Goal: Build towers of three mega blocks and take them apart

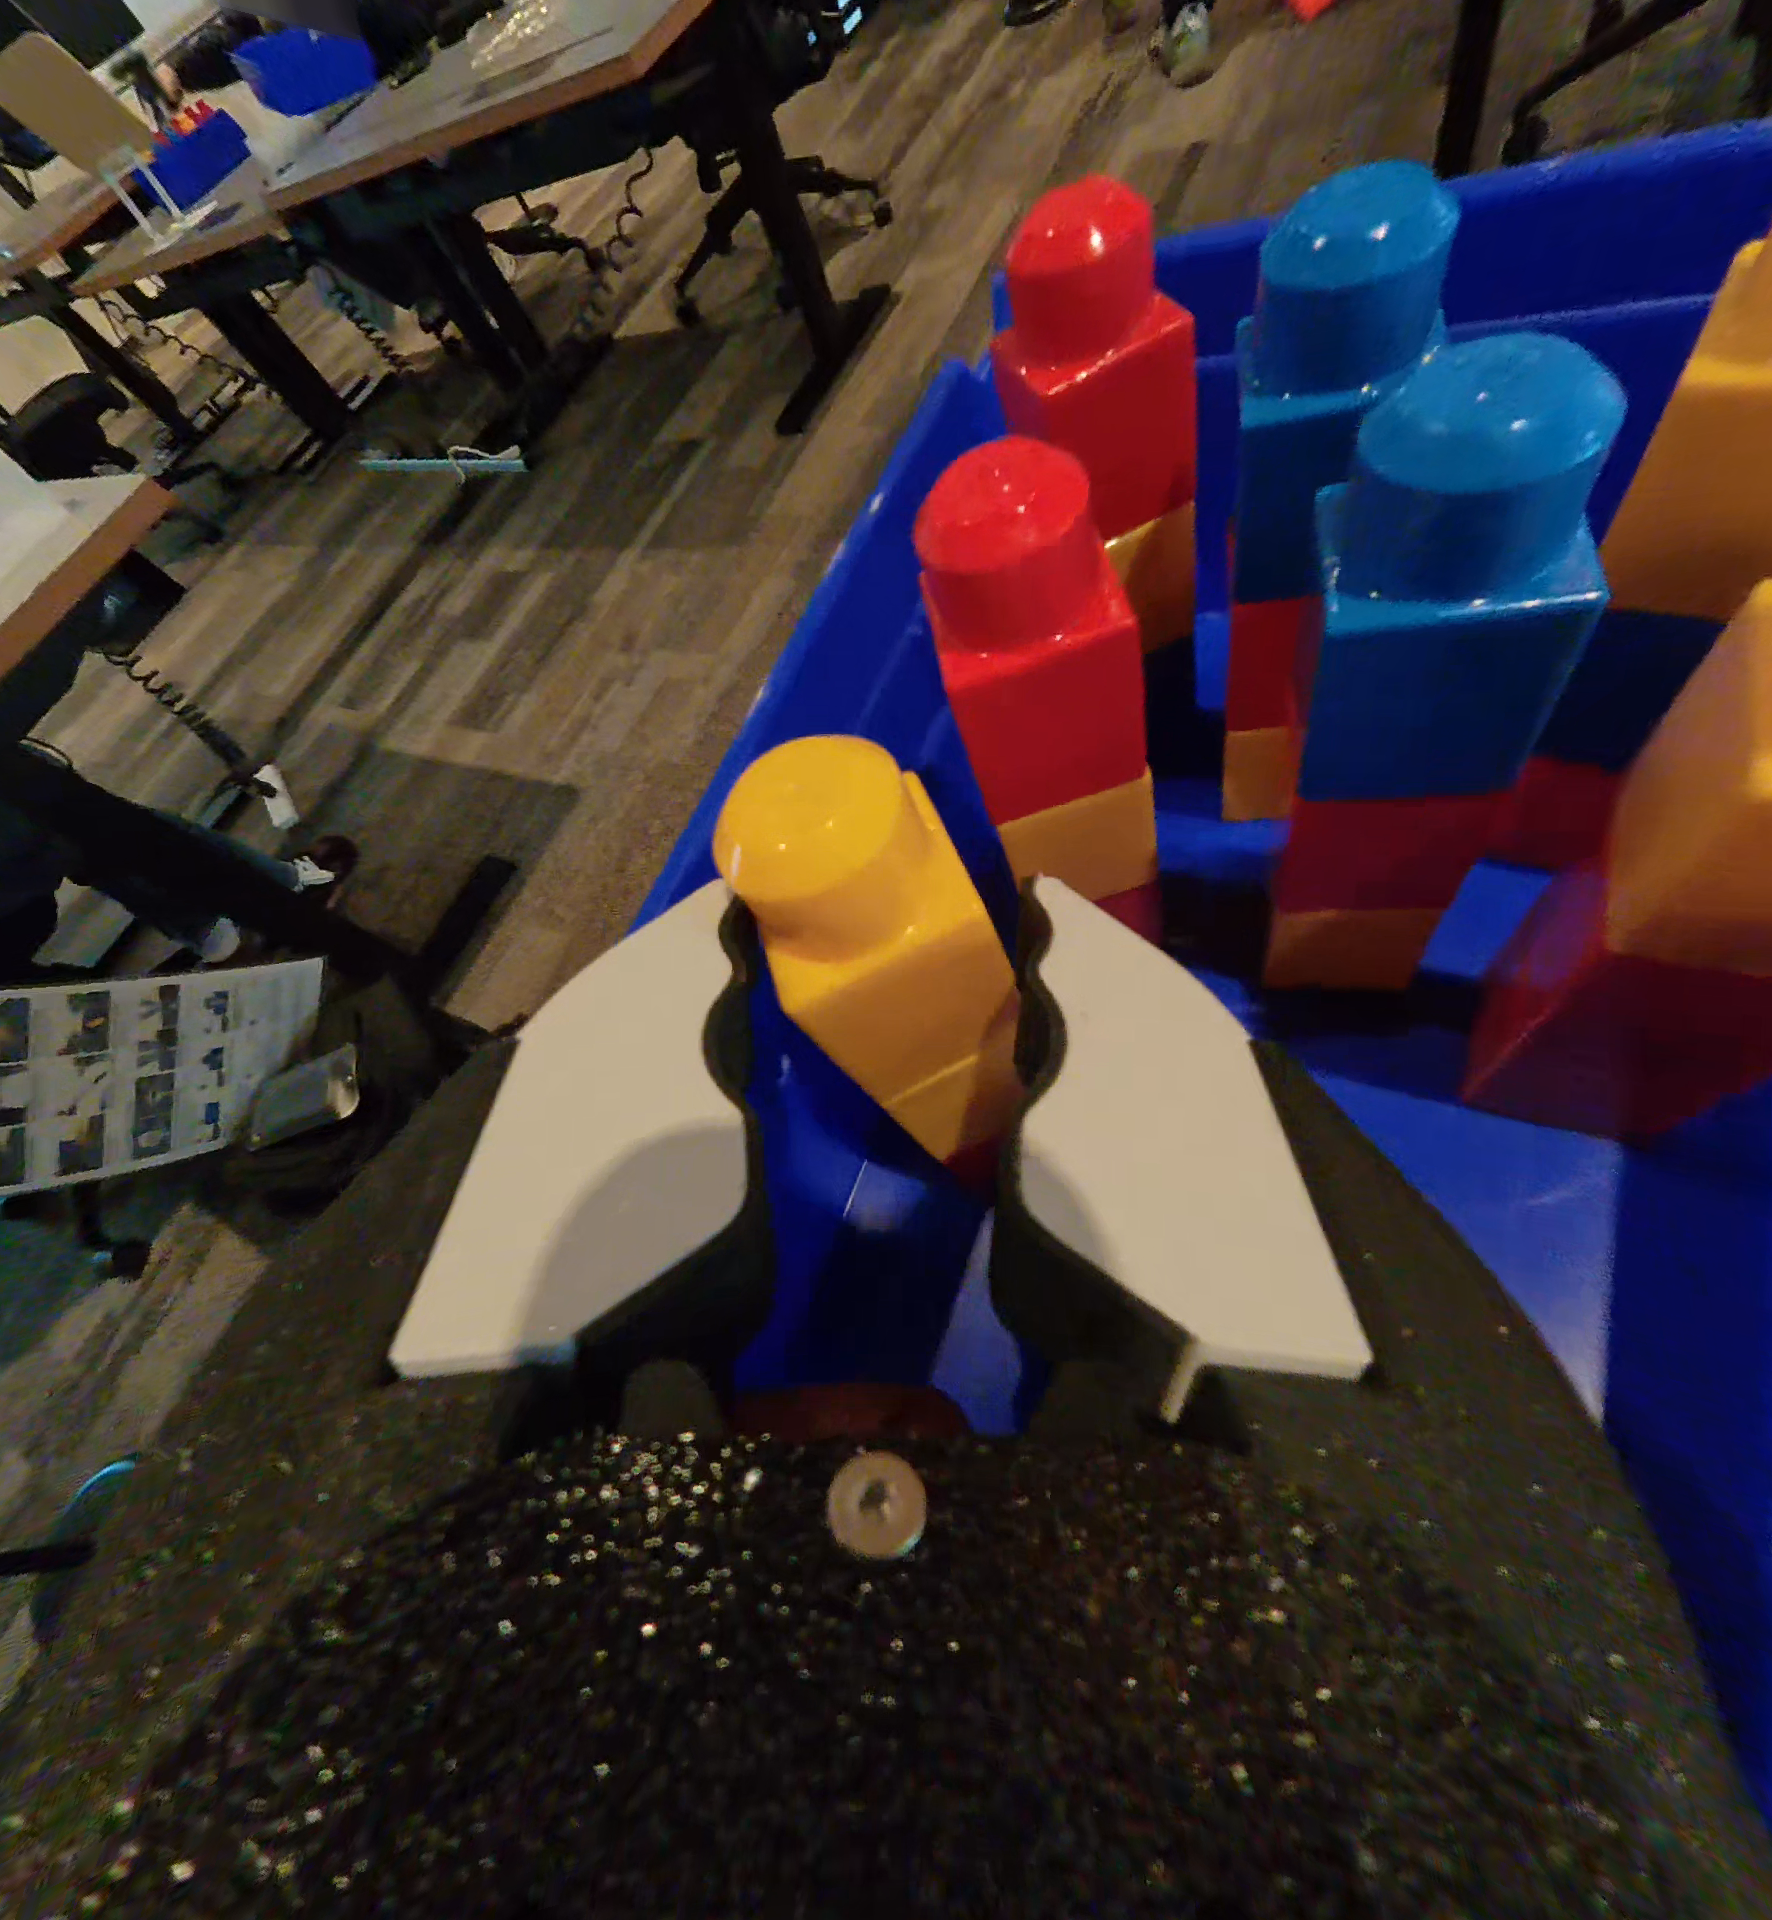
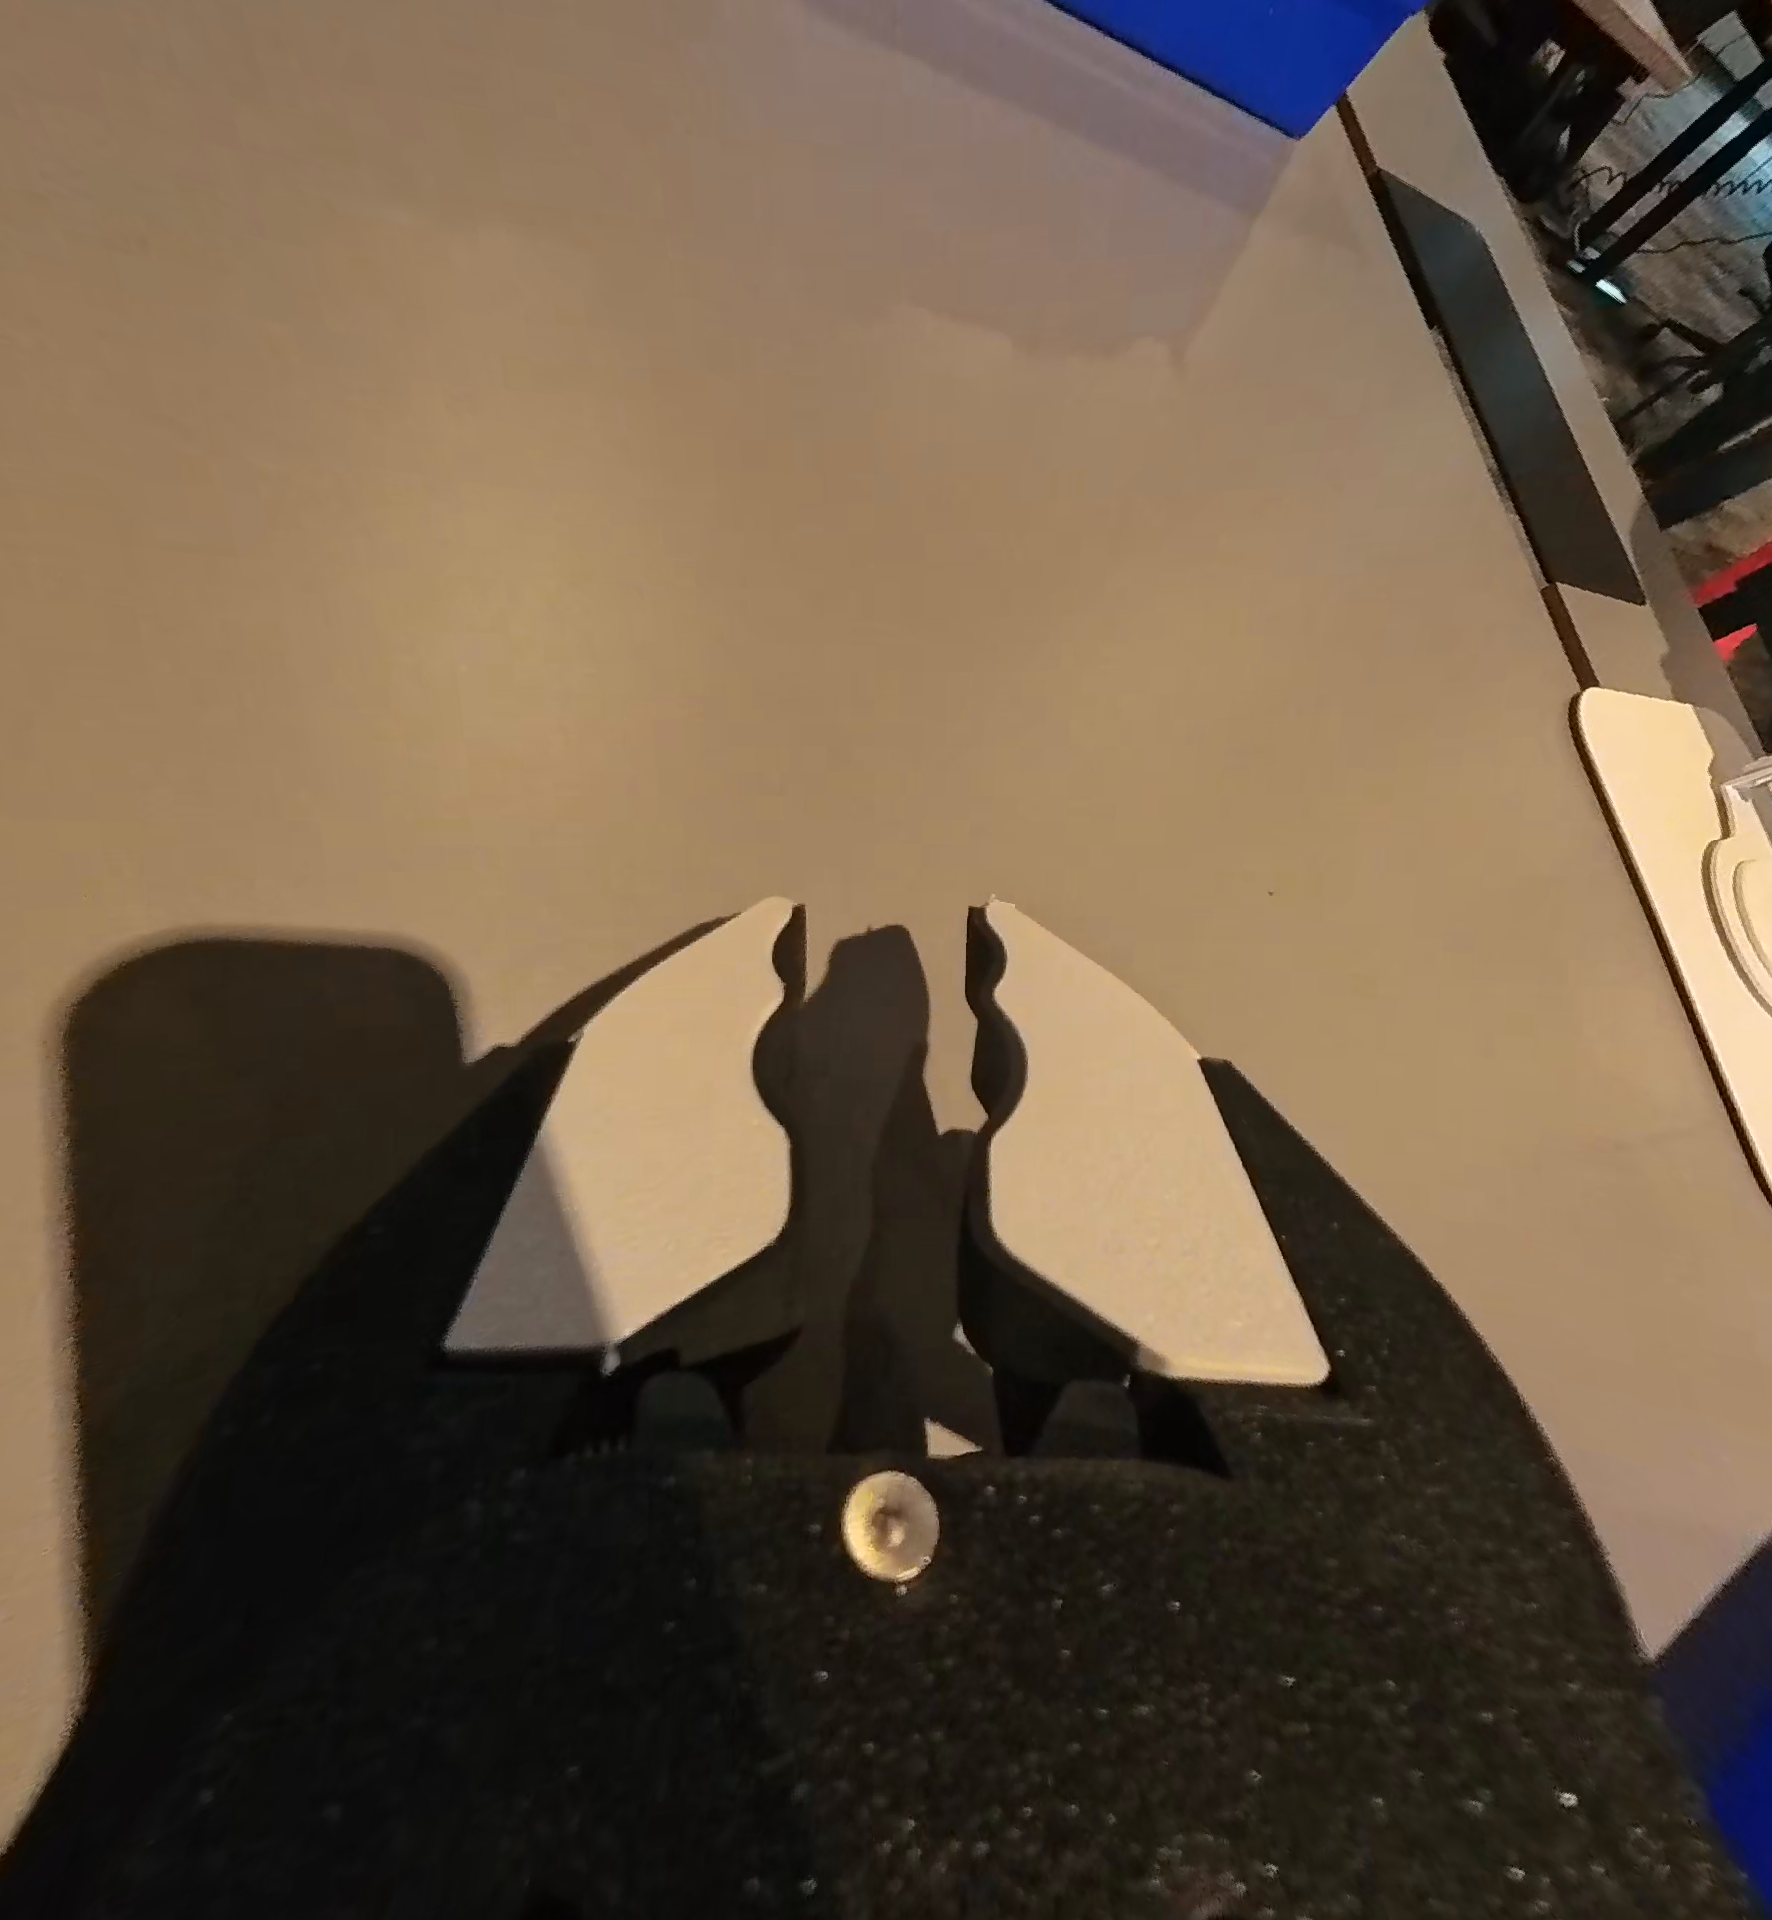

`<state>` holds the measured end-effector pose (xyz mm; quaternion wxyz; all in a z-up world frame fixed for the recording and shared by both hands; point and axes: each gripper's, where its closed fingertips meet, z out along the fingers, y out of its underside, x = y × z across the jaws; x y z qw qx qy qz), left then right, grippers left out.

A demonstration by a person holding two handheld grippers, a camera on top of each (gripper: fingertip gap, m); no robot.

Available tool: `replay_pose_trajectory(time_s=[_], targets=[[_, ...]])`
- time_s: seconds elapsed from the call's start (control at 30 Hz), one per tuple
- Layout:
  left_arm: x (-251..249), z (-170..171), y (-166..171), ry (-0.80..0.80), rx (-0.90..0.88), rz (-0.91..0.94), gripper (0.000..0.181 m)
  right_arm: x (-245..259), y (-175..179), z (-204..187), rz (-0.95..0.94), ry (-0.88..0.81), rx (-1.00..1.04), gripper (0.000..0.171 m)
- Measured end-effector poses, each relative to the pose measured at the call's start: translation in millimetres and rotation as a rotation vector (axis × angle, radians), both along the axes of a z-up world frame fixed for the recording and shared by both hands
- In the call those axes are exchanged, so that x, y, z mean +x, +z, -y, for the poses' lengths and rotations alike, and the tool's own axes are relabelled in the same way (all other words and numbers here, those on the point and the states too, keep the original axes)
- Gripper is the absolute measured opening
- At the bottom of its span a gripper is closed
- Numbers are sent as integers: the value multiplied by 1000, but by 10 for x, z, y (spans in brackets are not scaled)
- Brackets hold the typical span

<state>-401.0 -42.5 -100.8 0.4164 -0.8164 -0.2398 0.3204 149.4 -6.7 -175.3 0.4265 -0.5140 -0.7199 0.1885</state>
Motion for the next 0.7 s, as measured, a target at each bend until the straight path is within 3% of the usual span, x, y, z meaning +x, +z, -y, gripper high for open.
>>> replay_pose_trajectory(time_s=[0.1,0.2,0.27,0.37,0.43,0.53,0.63,0.7], targets=[[73,59,268,-14,103,-113,45,1,6,4,-4,2,11,30],[473,95,817,-136,296,-290,44,-8,18,-3,-13,-2,23,32],[978,99,1215,-277,468,-352,44,-25,51,-13,-37,-8,29,33],[2011,-35,1554,-591,682,-281,43,-85,188,-13,-131,-21,-2,38],[2750,-211,1516,-822,757,-147,43,-120,300,-19,-204,-38,-46,43],[3695,-515,1177,-1058,800,74,43,-128,423,-41,-282,-63,-102,51],[4438,-768,723,-1161,769,312,43,-80,483,-131,-320,-117,-113,59],[4827,-825,600,-1218,729,401,43,-42,495,-210,-326,-157,-110,63]])
